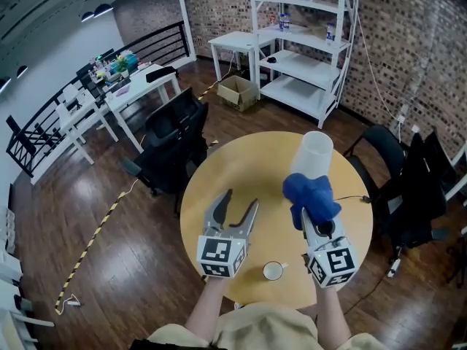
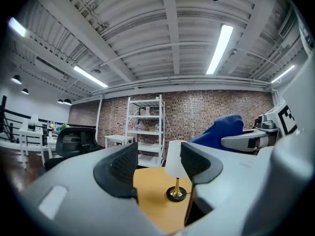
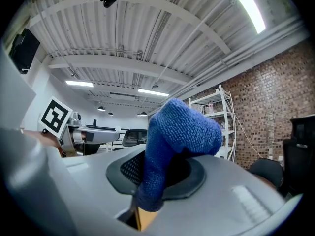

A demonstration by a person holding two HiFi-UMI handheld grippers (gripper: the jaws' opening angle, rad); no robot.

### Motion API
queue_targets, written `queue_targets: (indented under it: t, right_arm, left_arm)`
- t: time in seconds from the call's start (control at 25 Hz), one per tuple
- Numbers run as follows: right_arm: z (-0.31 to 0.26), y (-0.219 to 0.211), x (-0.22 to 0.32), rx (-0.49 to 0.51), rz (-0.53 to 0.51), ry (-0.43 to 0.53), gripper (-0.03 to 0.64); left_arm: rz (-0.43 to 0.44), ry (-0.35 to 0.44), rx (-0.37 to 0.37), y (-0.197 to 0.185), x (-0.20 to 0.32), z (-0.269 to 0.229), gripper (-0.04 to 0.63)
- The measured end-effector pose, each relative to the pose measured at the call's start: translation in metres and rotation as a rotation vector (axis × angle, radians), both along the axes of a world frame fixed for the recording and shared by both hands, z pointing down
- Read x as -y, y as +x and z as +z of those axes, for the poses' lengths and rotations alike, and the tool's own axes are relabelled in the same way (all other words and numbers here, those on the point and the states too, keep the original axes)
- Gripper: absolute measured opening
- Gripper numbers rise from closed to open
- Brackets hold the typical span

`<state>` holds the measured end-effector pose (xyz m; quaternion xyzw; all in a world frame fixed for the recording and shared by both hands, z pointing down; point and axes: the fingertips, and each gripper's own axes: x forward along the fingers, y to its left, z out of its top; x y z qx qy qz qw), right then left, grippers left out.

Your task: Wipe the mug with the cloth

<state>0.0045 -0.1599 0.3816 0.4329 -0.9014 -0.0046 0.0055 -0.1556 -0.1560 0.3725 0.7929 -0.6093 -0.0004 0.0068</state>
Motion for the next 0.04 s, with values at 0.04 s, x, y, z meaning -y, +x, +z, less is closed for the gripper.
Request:
queue_targets:
  t: [0.04]
  right_arm:
    - [0.0008, 0.0001, -0.0001, 0.0, 0.003, -0.002, 0.072]
  left_arm:
    - [-0.003, 0.001, 0.002, -0.0018, -0.0011, 0.0002, 0.263]
